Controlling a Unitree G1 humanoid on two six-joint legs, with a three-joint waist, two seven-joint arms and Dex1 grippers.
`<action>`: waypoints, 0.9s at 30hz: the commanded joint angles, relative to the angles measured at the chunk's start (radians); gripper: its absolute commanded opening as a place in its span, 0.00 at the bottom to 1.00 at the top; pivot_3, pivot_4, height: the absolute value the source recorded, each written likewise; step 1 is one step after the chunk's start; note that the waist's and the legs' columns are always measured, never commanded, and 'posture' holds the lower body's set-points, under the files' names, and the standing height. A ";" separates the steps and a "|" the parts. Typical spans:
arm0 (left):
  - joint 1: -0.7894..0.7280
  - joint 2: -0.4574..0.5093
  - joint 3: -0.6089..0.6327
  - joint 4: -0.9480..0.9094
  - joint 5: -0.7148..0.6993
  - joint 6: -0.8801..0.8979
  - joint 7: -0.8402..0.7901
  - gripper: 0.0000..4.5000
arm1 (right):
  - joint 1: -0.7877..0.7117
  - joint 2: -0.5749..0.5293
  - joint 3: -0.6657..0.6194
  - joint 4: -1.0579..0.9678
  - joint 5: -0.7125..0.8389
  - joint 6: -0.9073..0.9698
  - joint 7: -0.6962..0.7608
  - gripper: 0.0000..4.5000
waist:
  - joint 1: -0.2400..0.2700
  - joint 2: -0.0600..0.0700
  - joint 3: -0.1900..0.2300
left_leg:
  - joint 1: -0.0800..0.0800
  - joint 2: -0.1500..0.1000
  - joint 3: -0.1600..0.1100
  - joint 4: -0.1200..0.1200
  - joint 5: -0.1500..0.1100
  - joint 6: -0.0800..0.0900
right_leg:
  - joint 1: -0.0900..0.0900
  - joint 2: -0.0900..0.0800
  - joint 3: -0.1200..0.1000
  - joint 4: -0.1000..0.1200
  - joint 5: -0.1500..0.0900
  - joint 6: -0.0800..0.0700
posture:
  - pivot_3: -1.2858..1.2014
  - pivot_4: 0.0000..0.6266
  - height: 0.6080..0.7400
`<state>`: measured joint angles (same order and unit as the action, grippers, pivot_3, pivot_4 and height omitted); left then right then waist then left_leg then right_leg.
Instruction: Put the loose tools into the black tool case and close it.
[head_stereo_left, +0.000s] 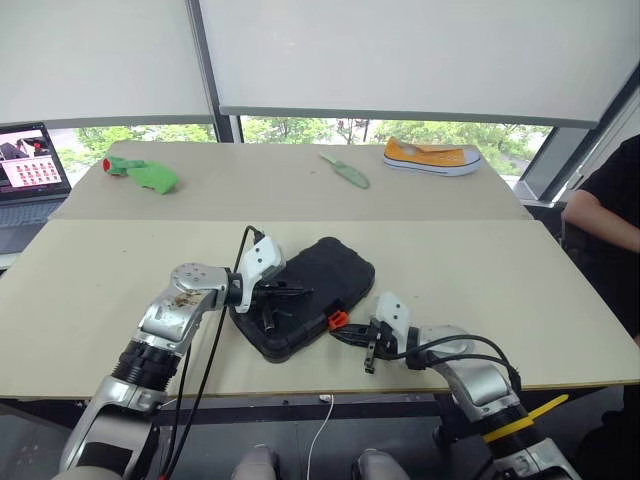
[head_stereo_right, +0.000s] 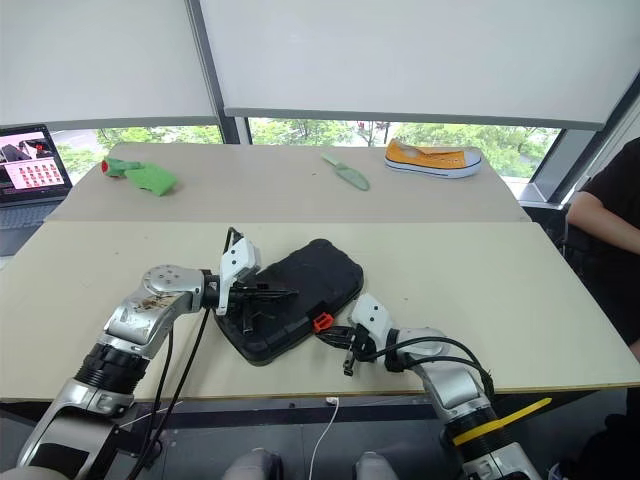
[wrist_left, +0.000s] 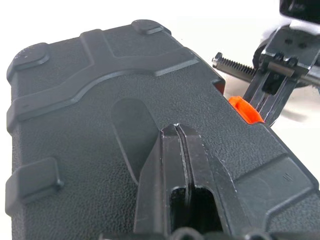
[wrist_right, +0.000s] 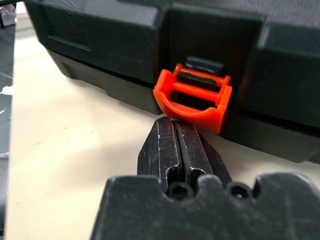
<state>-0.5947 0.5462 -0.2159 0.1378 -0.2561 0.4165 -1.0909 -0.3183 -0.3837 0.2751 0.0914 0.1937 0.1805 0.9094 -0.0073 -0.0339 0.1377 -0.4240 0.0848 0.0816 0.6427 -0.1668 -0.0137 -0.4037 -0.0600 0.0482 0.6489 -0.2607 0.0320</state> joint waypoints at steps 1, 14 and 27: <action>0.030 -0.007 -0.050 0.051 0.049 0.019 0.004 0.00 | -0.043 0.009 -0.036 -0.054 0.017 -0.037 -0.001 0.00 | -0.003 0.000 0.000 | 0.000 0.000 0.000 0.000 0.000 0.000 | 0.000 0.000 0.000 0.000 0.000 0.000 | 0.52 0.24 1.00; 0.096 0.024 -0.097 -0.012 0.050 0.070 -0.039 0.00 | -0.111 -0.014 -0.075 -0.120 0.066 0.011 0.042 0.00 | -0.019 0.001 0.000 | 0.002 0.001 0.000 -0.003 0.000 0.000 | -0.001 0.001 0.001 0.000 0.000 0.000 | 0.52 0.24 1.00; 0.230 0.032 0.202 -0.057 -0.135 -0.157 -0.084 0.33 | 0.037 -0.151 -0.223 -0.261 0.190 0.021 0.145 0.18 | -0.014 0.003 -0.002 | 0.002 0.000 0.002 -0.008 -0.001 0.001 | -0.002 -0.001 0.002 -0.002 0.001 -0.005 | 0.52 0.24 1.00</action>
<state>-0.4233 0.5485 -0.0751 0.0670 -0.3589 0.2956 -1.1439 -0.2898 -0.5008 0.1256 -0.1047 0.3390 0.2195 1.0258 -0.0210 -0.0308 0.1356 -0.4222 0.0846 0.0841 0.6330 -0.1678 -0.0130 -0.4062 -0.0604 0.0512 0.6469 -0.2599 0.0257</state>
